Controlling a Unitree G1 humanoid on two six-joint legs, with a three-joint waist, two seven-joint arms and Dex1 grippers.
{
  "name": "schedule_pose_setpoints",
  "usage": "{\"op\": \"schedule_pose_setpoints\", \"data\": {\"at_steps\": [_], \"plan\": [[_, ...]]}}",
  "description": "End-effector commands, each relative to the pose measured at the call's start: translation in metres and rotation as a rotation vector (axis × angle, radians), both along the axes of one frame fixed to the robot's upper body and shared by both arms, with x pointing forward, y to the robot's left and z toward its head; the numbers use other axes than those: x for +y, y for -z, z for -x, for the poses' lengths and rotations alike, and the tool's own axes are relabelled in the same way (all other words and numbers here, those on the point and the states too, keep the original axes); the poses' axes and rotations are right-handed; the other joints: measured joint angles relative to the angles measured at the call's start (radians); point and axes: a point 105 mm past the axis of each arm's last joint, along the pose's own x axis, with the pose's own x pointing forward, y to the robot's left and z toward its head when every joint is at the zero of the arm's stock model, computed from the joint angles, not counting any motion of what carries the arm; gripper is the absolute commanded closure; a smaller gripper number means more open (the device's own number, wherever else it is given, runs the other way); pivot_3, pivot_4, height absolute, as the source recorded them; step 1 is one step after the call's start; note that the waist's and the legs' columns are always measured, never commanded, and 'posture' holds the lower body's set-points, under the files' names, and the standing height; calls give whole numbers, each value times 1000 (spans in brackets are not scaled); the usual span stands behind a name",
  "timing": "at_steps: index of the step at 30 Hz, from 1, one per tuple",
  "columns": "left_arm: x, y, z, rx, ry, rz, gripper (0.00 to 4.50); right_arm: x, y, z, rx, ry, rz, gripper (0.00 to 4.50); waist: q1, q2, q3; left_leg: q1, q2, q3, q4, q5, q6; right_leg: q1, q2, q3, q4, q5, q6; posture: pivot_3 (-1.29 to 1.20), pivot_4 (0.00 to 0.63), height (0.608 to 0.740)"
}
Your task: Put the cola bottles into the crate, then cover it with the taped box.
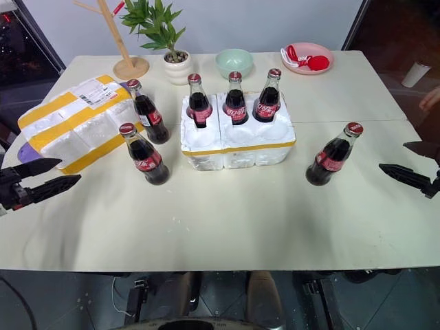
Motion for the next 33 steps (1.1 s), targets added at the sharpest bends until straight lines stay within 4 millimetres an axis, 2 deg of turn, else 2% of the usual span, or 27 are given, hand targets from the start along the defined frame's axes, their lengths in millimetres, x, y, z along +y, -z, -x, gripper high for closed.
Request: {"op": "schedule_pose_setpoints", "data": {"at_steps": [1,5,6,7,9,11,15,20,25,31,33], "plan": [[-11,-14,-1,-30,69,28,62,2,-28,2,-69,-16,-18,0,0,0,0,0,0,0,0,0,0,0,0,0,0,0,0,0,150,739],[-27,-21,-1,-23,182,31,62,25,-60,3,-106,-118,-57,0,-1,2,1,0,0,0,1,0,0,0,0,0,1,0,0,0,150,739],[-37,-22,-3,-17,236,20,62,43,-74,4,-109,-202,-68,0,-1,3,1,0,0,0,1,0,0,0,0,0,1,0,0,0,150,739],[-43,-23,-5,-12,271,11,62,56,-83,7,-107,-259,-74,0,-1,4,2,0,0,0,1,0,0,0,0,0,1,0,0,0,150,739],[-61,-22,-12,-6,365,0,62,93,-99,15,-79,-433,-81,0,-1,6,2,0,0,0,1,0,0,0,0,0,2,0,0,0,150,739],[-73,-14,-23,3,407,-15,62,121,-107,23,-55,-552,-78,0,0,6,2,0,0,0,1,0,0,0,0,0,2,0,0,0,150,739],[-89,3,-42,13,455,-48,62,148,-113,30,-35,-661,-84,0,3,4,2,0,0,0,0,0,0,0,1,0,1,2,5,0,150,739],[-97,17,-58,7,468,-69,62,164,-110,36,-8,-727,-78,0,5,3,3,-2,0,-1,1,0,0,-2,0,0,1,2,5,0,150,739],[-115,18,-81,-43,464,-12,62,171,-106,38,-5,-734,-105,0,8,3,3,-2,-1,-1,2,0,0,-1,0,0,2,2,6,0,150,739],[-127,22,-85,-36,505,5,62,174,-106,36,-19,-720,-131,0,1,3,3,-2,0,-1,2,0,0,-2,0,0,3,3,6,0,150,739],[-128,23,-80,-29,530,6,612,175,-110,35,-36,-715,-149,0,1,3,3,-2,0,-1,2,0,0,-2,0,0,3,3,6,0,150,739]]}}
